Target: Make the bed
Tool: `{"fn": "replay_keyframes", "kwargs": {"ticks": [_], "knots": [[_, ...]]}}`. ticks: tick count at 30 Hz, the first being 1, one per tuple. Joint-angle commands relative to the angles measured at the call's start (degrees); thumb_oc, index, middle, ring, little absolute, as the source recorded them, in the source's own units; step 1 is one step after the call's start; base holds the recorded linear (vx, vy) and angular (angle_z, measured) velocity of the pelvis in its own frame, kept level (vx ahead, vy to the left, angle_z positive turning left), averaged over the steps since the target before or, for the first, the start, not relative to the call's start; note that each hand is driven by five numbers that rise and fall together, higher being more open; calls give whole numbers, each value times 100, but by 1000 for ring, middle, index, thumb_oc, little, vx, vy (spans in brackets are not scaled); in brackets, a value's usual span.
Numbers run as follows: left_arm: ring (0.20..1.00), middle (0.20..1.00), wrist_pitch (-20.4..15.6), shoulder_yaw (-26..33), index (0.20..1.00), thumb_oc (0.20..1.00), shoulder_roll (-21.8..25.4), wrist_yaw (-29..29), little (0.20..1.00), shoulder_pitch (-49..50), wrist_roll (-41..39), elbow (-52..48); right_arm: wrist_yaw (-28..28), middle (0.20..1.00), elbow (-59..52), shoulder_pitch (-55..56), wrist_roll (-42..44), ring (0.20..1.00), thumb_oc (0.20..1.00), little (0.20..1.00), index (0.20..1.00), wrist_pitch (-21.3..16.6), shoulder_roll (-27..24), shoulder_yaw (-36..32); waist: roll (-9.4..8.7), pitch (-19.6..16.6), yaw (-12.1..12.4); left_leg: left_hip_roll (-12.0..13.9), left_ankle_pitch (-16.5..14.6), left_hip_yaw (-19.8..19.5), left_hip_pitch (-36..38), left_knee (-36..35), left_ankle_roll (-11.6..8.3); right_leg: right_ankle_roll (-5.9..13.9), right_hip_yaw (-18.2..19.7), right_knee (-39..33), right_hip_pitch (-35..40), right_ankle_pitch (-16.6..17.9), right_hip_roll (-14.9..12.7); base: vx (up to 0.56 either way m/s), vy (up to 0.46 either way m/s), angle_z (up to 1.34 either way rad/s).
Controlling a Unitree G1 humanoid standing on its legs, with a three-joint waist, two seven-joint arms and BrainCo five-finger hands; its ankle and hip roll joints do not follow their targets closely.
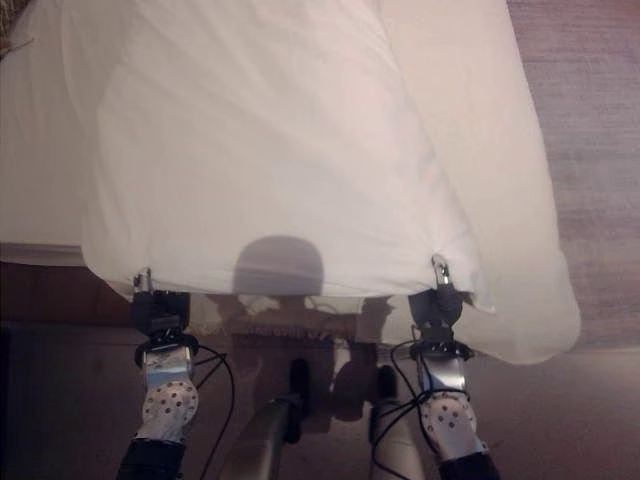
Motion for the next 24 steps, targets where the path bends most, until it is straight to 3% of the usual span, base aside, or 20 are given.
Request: {"fn": "replay_keyframes", "kwargs": {"ticks": [1, 4, 7, 10, 11, 13, 15, 16, 17, 18, 21, 23, 24], "knots": [[200, 200, -106, 269, 200, 200, 289, -35, 200, 52, 494, -527, 255, 200, -332, 246, -185, 200, 200, 200, 200, -493, -162, -204, -174, -430, -301, -57, -380, 147, 341, -146, -365, -173, -202, -1234, 288, 1030, 377, -20, 32, 29], [200, 200, -159, 215, 200, 200, 100, -23, 200, 111, 438, -531, 219, 200, -230, 334, -201, 200, 200, 200, 200, -453, -269, -188, -60, -557, -288, -74, -357, 140, 284, -110, -329, -286, 12, -1520, 441, 1041, 299, 2, -21, 15], [200, 200, -253, 181, 200, 200, -148, -22, 200, 214, 343, -584, 155, 200, -123, 302, -57, 200, 200, 200, 200, -492, -255, -267, 64, -655, -306, 16, -382, 221, 271, -91, -377, -270, 95, -1850, 609, 1099, 282, 18, -105, -8], [200, 200, -245, 104, 200, 200, -204, -48, 200, 214, 338, -579, 114, 200, -82, 274, -46, 200, 200, 200, 200, -516, -290, -319, 83, -598, -303, -11, -388, 143, 198, 197, -448, -311, 76, -1902, 731, 1081, 270, -4, -92, -2], [200, 200, -251, 60, 200, 200, -246, -77, 200, 234, 324, -613, 115, 200, -34, 238, -23, 200, 200, 200, 200, -491, -332, -325, 69, -550, -255, -138, -427, -49, 135, 367, -491, -327, 105, -1864, 737, 1079, 270, -17, -107, 10], [200, 200, -247, 66, 200, 200, -284, -73, 200, 267, 317, -650, 94, 200, 1, 202, -30, 200, 200, 200, 200, -517, -349, -335, 67, -586, -286, -67, -497, -61, 159, 306, -466, -320, 99, -1778, 704, 1057, 266, 9, -56, 17], [200, 200, -236, 51, 200, 200, -247, -177, 200, 311, 332, -798, 138, 200, 19, 95, -41, 200, 200, 200, 200, -545, -313, -282, -77, -571, -243, 475, -328, -322, 61, 194, -509, -303, 204, -1745, 686, 970, 156, 13, -16, 10], [200, 200, -236, 52, 200, 200, -244, -175, 200, 309, 333, -801, 139, 200, 21, 91, -41, 200, 200, 200, 200, -545, -310, -282, -82, -585, -243, 474, -303, -321, 43, 179, -512, -304, 206, -1753, 665, 988, 154, 6, 57, 23], [200, 200, -265, 59, 200, 200, -233, -183, 200, 314, 309, -830, 176, 200, 29, 108, -17, 200, 200, 200, 200, -550, -318, -269, -112, -587, -231, 649, -186, -452, 94, -18, -518, -292, 260, -1749, 661, 972, 83, 31, 113, 16], [200, 200, -309, 55, 200, 200, -224, -164, 200, 322, 307, -886, 194, 200, 53, 128, 5, 200, 200, 200, 200, -572, -300, -264, -129, -571, -218, 866, -4, -682, 128, -232, -547, -292, 340, -1686, 651, 922, 46, 47, 192, 11], [200, 200, -386, 37, 200, 200, -140, -157, 200, 269, 344, -959, 215, 200, 128, 151, 58, 200, 200, 200, 200, -612, -303, -242, -49, -533, -233, 1518, 649, -836, 133, -916, -753, -253, 463, -1445, 523, 779, -55, 54, 307, 6], [200, 200, -378, -19, 200, 200, -83, -153, 200, 212, 436, -955, 196, 200, 158, 137, 60, 200, 200, 200, 200, -622, -286, -219, -21, -498, -189, 1707, 835, -985, 251, -1238, -889, -162, 569, -1411, 523, 759, -137, 80, 475, -4], [200, 200, -356, -60, 200, 200, -48, -194, 200, 207, 435, -942, 195, 200, 183, 127, 75, 200, 200, 200, 200, -617, -253, -191, -38, -471, -130, 1636, 749, -1240, 253, -1067, -929, -70, 672, -1478, 579, 787, -228, 91, 742, -13]]}}
